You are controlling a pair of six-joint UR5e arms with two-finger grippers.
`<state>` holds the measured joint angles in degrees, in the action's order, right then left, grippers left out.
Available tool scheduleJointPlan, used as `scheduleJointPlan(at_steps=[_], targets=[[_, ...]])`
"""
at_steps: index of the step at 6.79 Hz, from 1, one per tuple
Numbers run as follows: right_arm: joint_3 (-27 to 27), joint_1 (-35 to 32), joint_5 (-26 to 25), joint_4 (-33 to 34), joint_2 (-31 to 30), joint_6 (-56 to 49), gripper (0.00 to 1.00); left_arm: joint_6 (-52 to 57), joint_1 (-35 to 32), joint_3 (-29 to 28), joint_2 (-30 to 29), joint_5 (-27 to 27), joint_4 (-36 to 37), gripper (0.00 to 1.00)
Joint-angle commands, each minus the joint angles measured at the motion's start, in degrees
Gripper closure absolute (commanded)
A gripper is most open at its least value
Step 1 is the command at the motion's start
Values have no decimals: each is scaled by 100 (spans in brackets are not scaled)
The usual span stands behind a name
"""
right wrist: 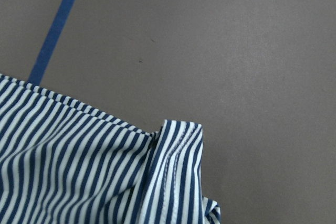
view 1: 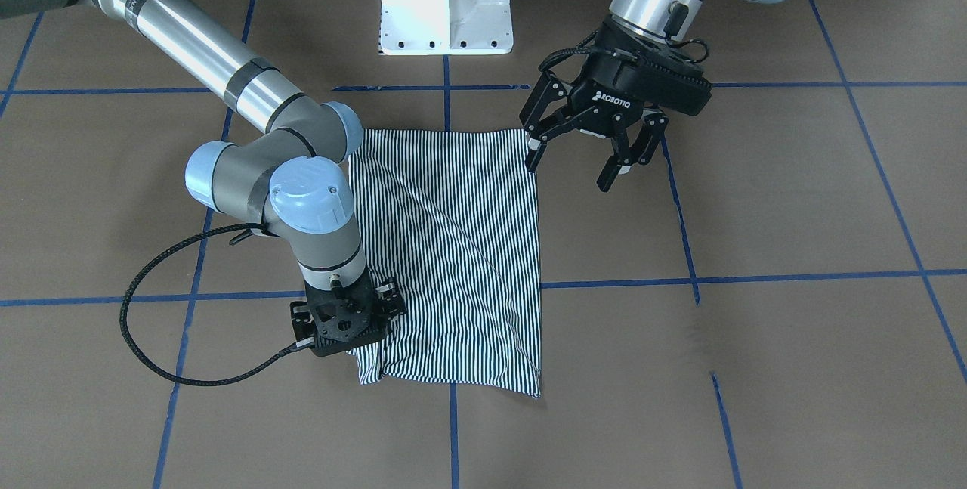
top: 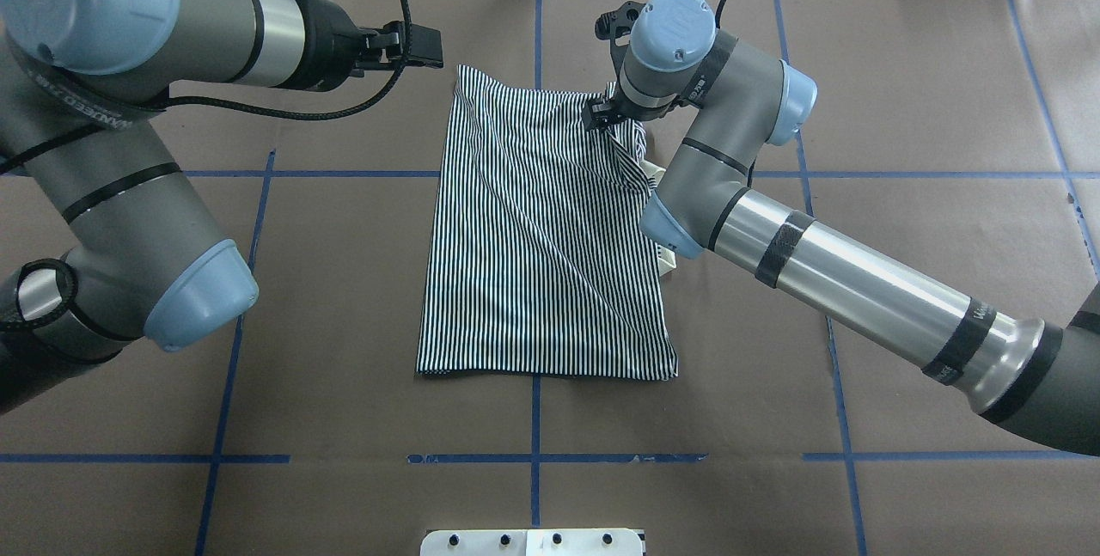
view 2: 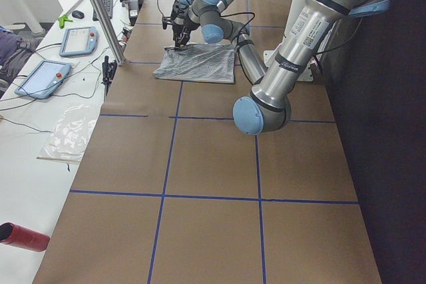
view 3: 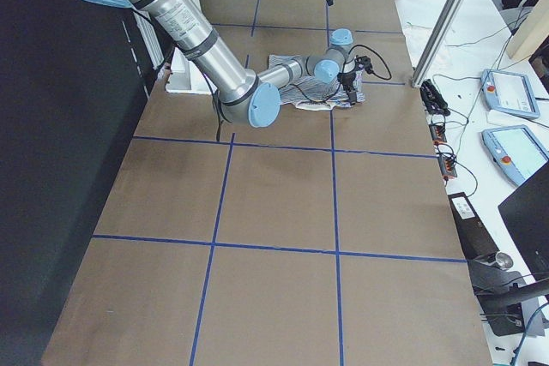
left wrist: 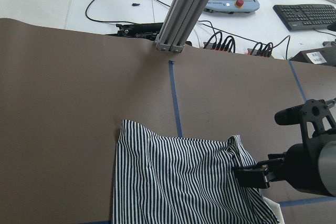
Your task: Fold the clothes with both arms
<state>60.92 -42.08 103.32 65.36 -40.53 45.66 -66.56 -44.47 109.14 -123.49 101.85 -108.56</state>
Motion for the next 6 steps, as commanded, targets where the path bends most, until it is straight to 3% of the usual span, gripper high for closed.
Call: scheduleJointPlan(at_steps=[1, 4, 6], targets=[[-27, -212, 22, -6, -33, -338, 0, -6, 0, -15, 0, 2, -7, 0], [8, -729, 118, -50, -611, -1310, 0, -24, 18, -15, -35, 46, -16, 0], [8, -916, 398, -15, -404, -1271, 0, -138, 9, -15, -35, 46, -60, 0]])
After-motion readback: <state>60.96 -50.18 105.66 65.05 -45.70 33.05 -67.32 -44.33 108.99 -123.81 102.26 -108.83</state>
